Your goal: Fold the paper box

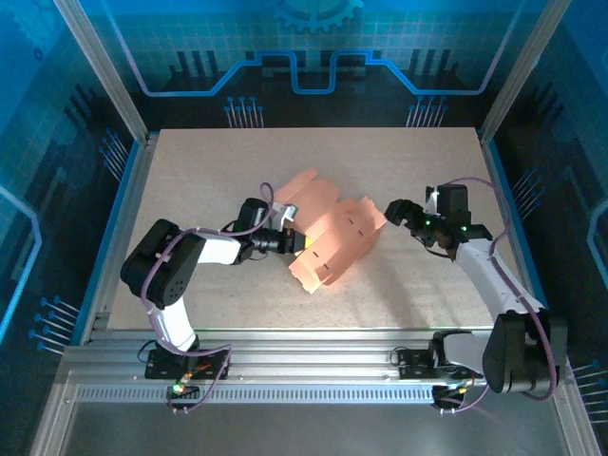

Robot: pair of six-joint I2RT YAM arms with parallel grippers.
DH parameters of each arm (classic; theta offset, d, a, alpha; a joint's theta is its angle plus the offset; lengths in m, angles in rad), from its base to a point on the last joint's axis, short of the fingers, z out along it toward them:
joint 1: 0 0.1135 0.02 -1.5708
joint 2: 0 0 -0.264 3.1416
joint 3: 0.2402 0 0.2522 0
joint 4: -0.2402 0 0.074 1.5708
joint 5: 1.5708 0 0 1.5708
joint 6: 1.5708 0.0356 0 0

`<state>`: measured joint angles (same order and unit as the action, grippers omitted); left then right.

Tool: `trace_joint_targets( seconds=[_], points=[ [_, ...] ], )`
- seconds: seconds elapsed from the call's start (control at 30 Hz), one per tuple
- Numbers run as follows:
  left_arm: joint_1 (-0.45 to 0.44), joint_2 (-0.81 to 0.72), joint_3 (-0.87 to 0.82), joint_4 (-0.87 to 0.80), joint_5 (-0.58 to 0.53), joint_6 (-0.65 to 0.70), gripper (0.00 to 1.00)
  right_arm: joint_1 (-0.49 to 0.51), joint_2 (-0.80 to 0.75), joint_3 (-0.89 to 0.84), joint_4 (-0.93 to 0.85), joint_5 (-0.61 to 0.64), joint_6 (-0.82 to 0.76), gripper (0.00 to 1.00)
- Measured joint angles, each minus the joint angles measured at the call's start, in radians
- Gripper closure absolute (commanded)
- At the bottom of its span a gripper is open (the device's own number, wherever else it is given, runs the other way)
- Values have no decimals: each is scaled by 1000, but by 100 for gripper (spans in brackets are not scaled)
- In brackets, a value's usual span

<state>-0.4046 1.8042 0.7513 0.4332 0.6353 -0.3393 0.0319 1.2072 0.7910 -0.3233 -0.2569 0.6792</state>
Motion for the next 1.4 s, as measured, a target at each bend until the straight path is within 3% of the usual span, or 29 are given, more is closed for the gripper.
trace_joint_targets(
  seconds=[0.27,0.57,0.7,0.8,0.97,1.17,1.4],
  points=[
    [-77,3,21,-168,-216,233,97,2,57,0,-2,5,-4,14],
    [-142,-8,33,-185,-376,376,97,14,140,4,-19,-29,-51,22],
    [-146,-11,34,-185,-401,399,97,13,188,41,-89,-12,-130,23],
    [-146,-11,35,-188,-407,399,97,15,191,45,-123,-13,-150,29],
    [-150,-11,36,-189,-408,399,97,44,179,-20,-98,-91,-122,30],
    [-156,-12,36,-189,-415,399,97,167,258,-12,-60,-116,-61,42],
    [-158,-12,36,-188,-415,399,97,254,386,134,-117,-13,-75,49]
  ],
)
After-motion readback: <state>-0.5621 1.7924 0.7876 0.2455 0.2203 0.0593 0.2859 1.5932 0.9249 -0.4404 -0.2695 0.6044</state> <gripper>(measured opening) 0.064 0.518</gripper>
